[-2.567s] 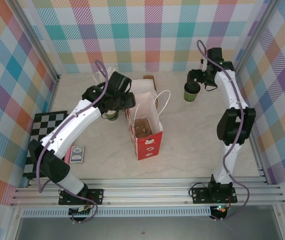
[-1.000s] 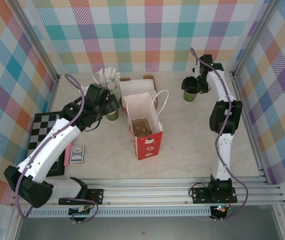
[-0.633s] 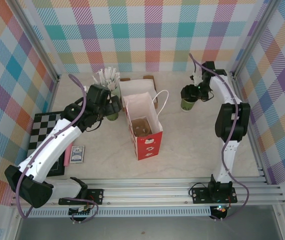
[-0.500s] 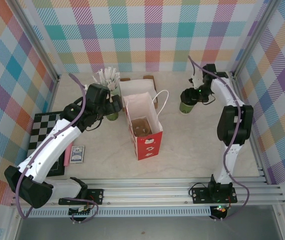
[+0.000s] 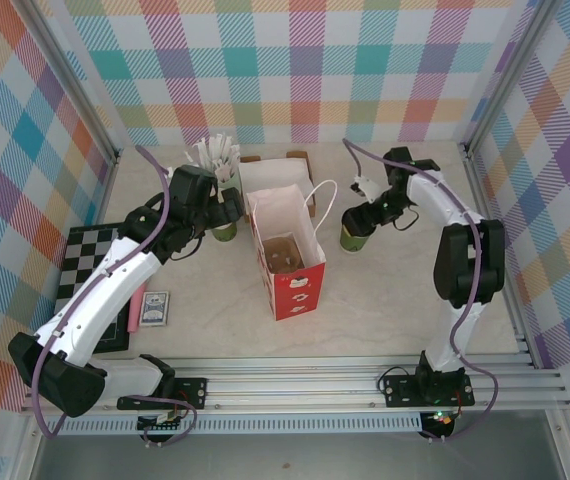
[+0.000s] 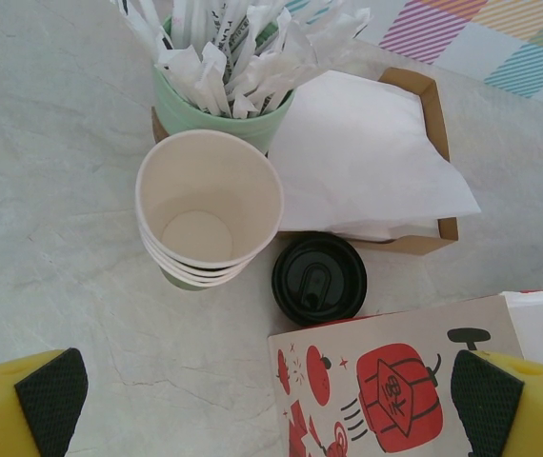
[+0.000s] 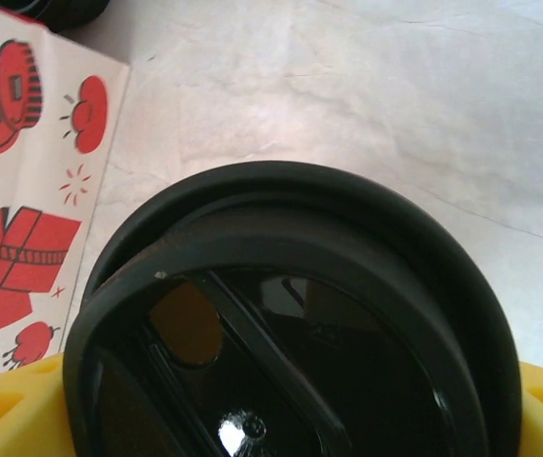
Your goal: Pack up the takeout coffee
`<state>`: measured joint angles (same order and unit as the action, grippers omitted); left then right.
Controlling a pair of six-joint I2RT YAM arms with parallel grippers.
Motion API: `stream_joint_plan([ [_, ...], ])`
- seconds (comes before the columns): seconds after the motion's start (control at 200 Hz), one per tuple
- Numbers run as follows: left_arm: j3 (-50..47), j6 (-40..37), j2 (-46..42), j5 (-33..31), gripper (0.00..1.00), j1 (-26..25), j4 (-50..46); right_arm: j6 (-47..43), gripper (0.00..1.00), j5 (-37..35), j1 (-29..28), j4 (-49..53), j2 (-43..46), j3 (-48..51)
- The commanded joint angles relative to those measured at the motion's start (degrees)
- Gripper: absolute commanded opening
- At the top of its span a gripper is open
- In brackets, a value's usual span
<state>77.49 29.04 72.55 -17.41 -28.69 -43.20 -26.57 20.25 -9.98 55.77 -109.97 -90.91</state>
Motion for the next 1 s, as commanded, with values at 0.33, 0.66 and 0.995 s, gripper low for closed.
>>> stream_joint_plan([
  [0.33, 0.38, -0.11, -0.06, 0.2, 1.0, 0.69, 1.77, -10.87, 0.83, 0.36, -2.74, 6.13, 0.35, -0.67],
  [0.66, 0.23, -0.11, 0.07, -0.43, 1.0, 0.66, 1.5, -14.95, 0.86, -1.4, -4.74, 3.48, 2.25, 1.23],
  [0.995, 0.03, -0.08, -0.08, -0.47, 1.0, 0.71, 1.45, -13.51, 0.88, -1.18, -4.95, 3.76, 3.52, 0.57],
])
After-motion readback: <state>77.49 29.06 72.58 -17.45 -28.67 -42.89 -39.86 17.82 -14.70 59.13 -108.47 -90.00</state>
